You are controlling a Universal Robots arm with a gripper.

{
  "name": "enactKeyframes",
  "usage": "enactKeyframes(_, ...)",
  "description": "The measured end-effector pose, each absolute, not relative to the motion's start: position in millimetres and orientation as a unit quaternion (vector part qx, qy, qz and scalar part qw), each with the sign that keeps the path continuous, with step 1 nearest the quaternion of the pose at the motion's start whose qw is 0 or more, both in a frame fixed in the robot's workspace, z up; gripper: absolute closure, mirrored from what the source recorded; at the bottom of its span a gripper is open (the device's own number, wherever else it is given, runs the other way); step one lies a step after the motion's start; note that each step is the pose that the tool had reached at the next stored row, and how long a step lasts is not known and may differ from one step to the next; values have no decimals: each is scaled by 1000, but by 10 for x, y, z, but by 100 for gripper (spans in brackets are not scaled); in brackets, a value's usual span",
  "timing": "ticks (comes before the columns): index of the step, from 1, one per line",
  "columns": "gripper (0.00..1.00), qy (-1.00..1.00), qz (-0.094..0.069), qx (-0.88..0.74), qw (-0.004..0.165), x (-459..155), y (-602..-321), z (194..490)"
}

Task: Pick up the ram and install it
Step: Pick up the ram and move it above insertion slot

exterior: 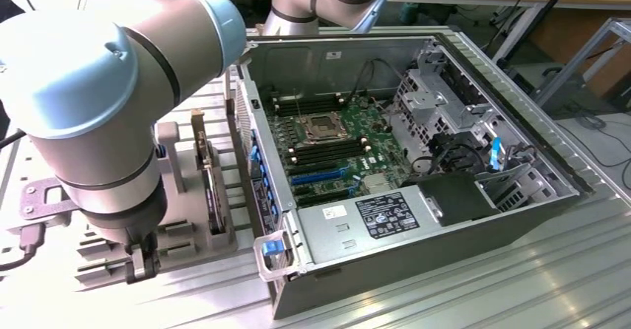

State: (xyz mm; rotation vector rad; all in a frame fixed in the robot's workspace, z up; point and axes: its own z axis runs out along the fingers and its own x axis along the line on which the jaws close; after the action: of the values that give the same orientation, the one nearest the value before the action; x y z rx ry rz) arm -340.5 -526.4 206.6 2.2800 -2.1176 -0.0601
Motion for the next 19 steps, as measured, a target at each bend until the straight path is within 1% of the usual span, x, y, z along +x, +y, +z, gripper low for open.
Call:
enactKeyframes(1,59,-680,-19,732,15,-3405,-5264,2065)
enactKeyframes(2,66,-680,-19,733,15,-3405,-5264,2065)
enactKeyframes(3,66,-680,-19,732,15,-3405,-5264,2064)
enactKeyframes(4,73,-680,-19,733,15,-3405,-5264,2062)
enactKeyframes(12,73,-680,-19,733,15,-3404,-5256,2048)
enactKeyframes(13,75,-680,-19,733,15,-3405,-5256,2048)
enactKeyframes(15,87,-680,-19,733,15,-3405,-5256,2048)
enactKeyframes(19,87,-680,-19,733,15,-3405,-5256,2049)
